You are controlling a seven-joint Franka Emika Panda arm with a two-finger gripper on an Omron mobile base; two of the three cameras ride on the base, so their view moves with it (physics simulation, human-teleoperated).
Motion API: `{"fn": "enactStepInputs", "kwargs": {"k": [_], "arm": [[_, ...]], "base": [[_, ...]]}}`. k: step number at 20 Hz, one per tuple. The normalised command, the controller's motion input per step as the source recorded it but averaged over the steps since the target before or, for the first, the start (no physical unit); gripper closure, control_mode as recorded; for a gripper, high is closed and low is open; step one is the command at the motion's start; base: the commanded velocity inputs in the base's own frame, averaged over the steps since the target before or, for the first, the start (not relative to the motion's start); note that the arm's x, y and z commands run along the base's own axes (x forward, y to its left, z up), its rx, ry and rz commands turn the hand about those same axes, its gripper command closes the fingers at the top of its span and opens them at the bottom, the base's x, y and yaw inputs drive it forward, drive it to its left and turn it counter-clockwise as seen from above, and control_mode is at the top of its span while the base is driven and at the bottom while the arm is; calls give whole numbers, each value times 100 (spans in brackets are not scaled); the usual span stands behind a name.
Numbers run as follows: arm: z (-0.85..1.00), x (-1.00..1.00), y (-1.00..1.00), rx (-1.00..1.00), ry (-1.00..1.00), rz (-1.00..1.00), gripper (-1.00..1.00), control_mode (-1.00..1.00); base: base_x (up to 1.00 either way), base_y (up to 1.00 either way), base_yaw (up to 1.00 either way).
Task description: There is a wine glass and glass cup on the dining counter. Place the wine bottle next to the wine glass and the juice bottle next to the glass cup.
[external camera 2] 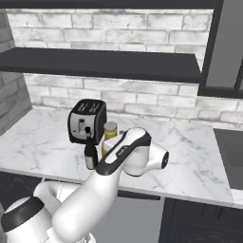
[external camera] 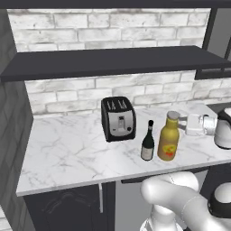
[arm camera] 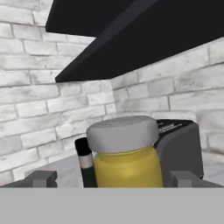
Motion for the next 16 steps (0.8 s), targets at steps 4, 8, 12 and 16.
{"fn": "enactStepInputs", "kwargs": {"k": [4, 8, 12, 16], "arm": [[-23, 6, -11, -1, -4, -1, -100, -100], [-30, 5, 0, -4, -6, 0, -100, -100], [-3, 9, 1, -6, -8, 0, -100, -100], [0, 10, 0, -4, -3, -1, -100, -100]], "base": [[0, 0, 0], [0, 0, 0], [0, 0, 0], [0, 0, 0]]}}
